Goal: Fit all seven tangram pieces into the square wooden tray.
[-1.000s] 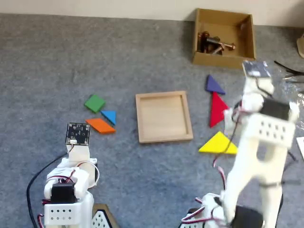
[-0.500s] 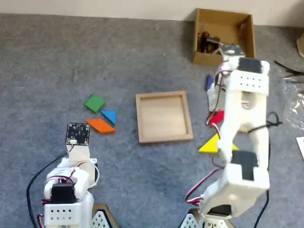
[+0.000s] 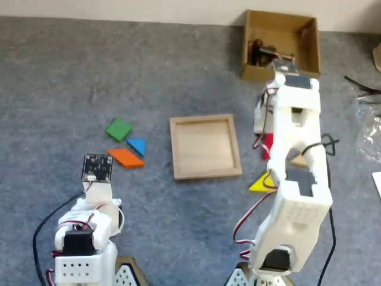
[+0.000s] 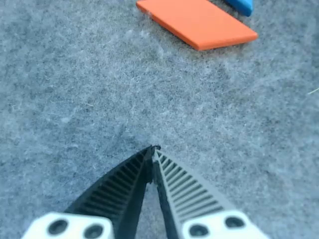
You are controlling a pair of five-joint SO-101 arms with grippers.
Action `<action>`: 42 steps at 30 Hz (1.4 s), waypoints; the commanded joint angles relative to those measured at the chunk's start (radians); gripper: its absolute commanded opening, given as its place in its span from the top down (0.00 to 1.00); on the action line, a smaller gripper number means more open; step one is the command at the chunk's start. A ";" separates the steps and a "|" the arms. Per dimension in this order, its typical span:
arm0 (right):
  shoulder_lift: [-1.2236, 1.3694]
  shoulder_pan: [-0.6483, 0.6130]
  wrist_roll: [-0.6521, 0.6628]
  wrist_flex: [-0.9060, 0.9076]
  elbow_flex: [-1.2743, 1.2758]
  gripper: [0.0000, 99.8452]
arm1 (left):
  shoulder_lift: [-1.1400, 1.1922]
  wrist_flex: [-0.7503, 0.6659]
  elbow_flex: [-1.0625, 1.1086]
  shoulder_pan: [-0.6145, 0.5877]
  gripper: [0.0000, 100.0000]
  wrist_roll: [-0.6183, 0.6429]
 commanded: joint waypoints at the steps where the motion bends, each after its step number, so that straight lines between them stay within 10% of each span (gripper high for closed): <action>1: 0.013 -0.013 -0.061 -0.058 -0.054 0.69 | -0.005 0.008 0.022 -0.012 0.99 -0.006; 42: 0.094 0.054 -0.083 -0.355 0.110 0.69 | -0.005 0.008 0.022 -0.012 0.99 -0.006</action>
